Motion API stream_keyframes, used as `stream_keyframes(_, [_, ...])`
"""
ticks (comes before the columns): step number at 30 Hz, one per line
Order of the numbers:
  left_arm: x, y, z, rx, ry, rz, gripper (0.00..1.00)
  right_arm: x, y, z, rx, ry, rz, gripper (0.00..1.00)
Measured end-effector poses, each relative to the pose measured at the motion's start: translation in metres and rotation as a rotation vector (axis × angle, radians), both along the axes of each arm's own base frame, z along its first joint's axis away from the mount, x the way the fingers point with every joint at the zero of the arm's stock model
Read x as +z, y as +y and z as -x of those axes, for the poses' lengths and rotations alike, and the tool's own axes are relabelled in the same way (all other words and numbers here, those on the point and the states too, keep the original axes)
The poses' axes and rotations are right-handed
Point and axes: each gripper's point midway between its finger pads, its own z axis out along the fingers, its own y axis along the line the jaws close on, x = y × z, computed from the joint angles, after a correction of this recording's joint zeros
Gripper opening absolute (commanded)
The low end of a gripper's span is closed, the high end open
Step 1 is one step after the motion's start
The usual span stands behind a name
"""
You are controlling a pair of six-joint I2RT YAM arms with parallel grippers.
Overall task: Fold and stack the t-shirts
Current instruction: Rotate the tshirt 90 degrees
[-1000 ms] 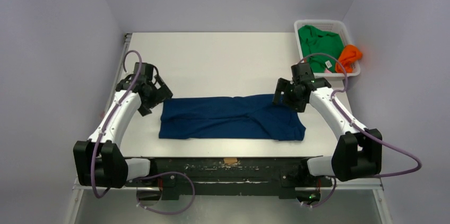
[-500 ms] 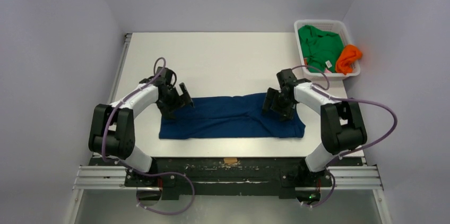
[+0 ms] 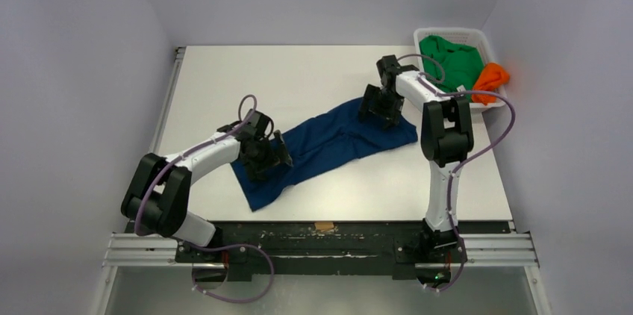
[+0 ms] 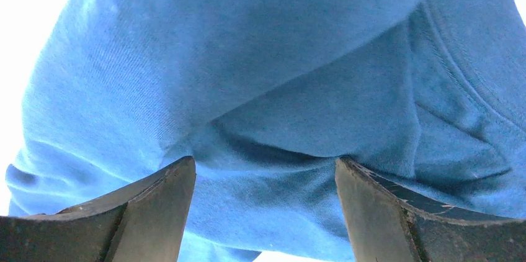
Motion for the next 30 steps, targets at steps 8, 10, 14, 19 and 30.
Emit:
stream_keyframes(8, [0.001,-0.040,0.013,-0.051,0.004,0.008,1.00,0.011,0.046,-0.127,0.032,-0.229,-0.080,0.86])
stream_keyframes(10, [0.001,-0.051,0.015,-0.062,0.003,0.007,1.00,0.015,0.065,-0.157,0.047,-0.311,-0.111,0.88])
stream_keyframes(14, [0.001,-0.071,0.024,-0.096,0.004,0.013,1.00,0.023,0.102,-0.197,0.068,-0.471,-0.198,0.91])
stream_keyframes(19, [0.002,-0.100,0.033,-0.137,0.003,0.036,1.00,0.031,0.149,-0.233,0.114,-0.640,-0.323,0.92])
stream_keyframes(30, [0.008,-0.142,0.037,-0.204,-0.008,0.073,1.00,0.040,0.227,-0.240,0.215,-0.806,-0.418,0.93])
